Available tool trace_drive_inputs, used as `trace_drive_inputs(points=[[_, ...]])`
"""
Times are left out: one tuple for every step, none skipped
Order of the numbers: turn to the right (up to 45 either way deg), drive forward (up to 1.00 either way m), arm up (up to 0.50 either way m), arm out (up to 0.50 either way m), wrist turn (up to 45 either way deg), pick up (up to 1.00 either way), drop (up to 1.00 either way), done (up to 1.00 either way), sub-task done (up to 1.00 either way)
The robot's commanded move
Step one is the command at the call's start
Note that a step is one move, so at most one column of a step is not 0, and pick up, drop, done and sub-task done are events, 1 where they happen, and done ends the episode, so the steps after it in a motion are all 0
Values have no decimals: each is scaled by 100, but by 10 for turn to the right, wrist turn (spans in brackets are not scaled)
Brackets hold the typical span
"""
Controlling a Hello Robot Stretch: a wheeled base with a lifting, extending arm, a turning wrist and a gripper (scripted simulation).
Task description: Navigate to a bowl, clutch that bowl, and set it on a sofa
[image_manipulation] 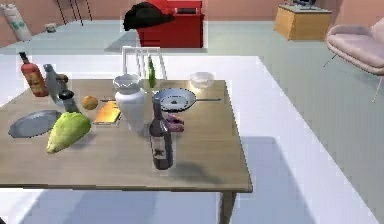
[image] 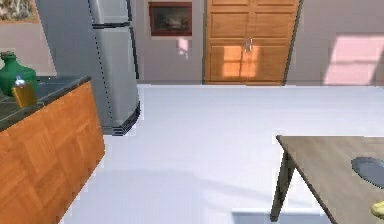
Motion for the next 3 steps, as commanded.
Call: trace_drive_inputs(points=[[-450,0,0,0,0,0,0,0,0],[-420,0,0,0,0,0,0,0,0],[0,10,0,0,0,0,0,0,0]])
